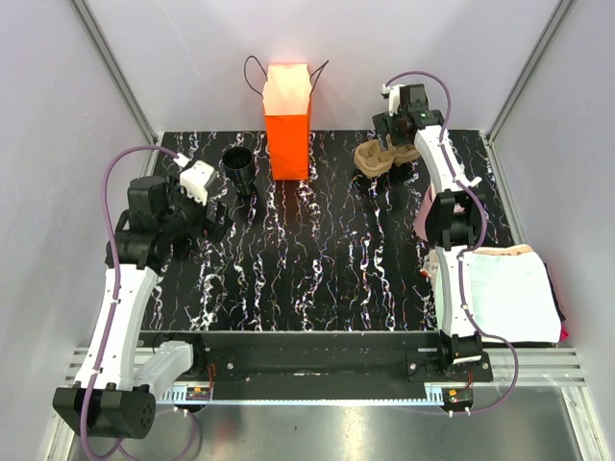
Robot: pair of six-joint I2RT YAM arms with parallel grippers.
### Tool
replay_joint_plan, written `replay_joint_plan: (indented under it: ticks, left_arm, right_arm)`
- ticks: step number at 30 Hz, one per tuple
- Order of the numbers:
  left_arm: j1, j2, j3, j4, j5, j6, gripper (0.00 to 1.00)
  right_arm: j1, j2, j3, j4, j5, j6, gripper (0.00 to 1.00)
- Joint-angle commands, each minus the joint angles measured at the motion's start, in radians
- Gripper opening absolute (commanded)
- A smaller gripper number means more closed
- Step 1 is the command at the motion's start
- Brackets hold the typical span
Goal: Pack the takeout coffee
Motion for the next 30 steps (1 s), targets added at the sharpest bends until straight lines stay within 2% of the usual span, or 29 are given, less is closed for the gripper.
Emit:
replay_joint_plan:
  ticks: [1,7,18,30]
  left_arm:
    - [0.002,0.005,-0.006,0.051,0.03,-0.005,0.99]
    - [0.002,0.006,-0.009,0.053,0.03,-0.006,0.99]
    - [0.002,0.008,-0.012,0.054,0.033,-0.005,0.99]
    - [0.002,0.006,-0.018,0.057,0.029,-0.006,0.99]
  right_arm:
    - [0.004,0.016,0.013,-0.002,-0.021,-0.022,0.92]
    - [0.002,0.039,0.017,-0.015,-0.058,-0.031,0.87]
    - [0.002,0.074,0.042,-0.015,-0.048,-0.039,0.85]
    - [0.002,0.082,0.039,0.051,-0.084,-0.03,0.77]
